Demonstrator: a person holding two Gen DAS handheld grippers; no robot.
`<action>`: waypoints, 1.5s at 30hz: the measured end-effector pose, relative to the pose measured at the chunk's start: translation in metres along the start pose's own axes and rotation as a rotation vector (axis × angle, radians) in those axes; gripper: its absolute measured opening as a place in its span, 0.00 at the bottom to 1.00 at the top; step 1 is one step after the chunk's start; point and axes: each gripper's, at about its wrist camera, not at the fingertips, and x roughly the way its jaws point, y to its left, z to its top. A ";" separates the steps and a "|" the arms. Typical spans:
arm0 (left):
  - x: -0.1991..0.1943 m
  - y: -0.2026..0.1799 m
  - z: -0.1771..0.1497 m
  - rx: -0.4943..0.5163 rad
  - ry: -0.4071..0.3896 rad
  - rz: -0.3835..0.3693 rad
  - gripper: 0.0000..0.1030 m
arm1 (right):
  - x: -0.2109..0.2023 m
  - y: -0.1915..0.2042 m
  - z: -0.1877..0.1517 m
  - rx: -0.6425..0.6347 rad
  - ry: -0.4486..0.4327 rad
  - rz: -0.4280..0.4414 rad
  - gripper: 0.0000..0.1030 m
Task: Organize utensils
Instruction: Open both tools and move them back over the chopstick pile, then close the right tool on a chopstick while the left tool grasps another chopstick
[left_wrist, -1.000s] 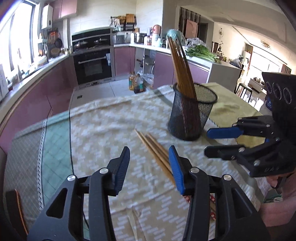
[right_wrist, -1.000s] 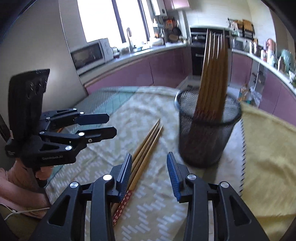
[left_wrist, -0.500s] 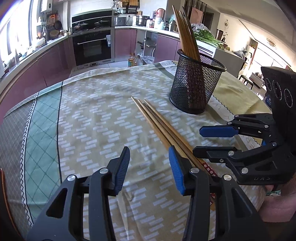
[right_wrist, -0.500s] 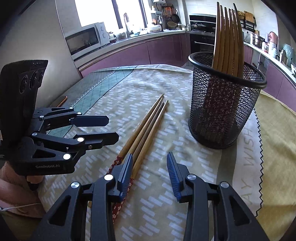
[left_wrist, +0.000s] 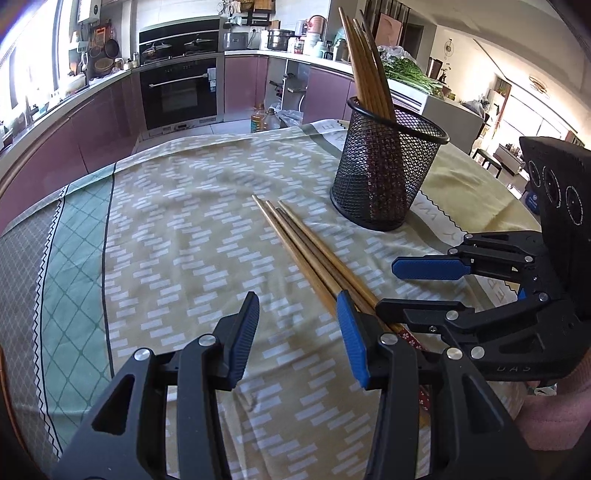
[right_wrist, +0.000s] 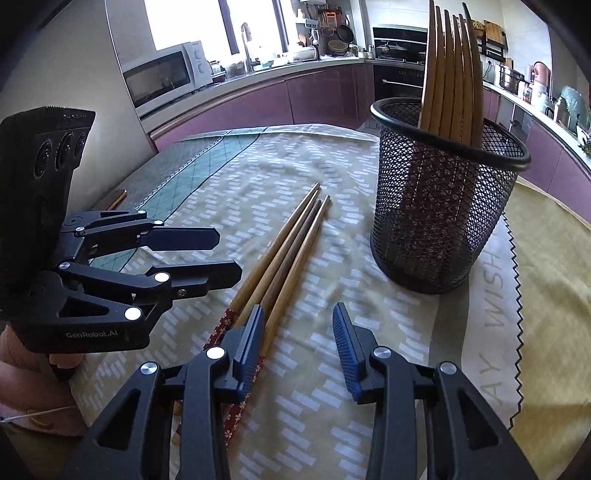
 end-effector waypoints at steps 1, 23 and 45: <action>0.002 -0.001 0.000 0.001 0.003 0.000 0.42 | 0.000 0.000 0.000 -0.001 0.001 -0.004 0.35; 0.021 0.001 0.008 -0.005 0.053 0.001 0.38 | 0.003 -0.003 -0.001 0.001 0.005 -0.015 0.33; 0.031 0.011 0.020 -0.037 0.077 0.016 0.16 | 0.016 -0.001 0.014 -0.015 0.009 -0.050 0.18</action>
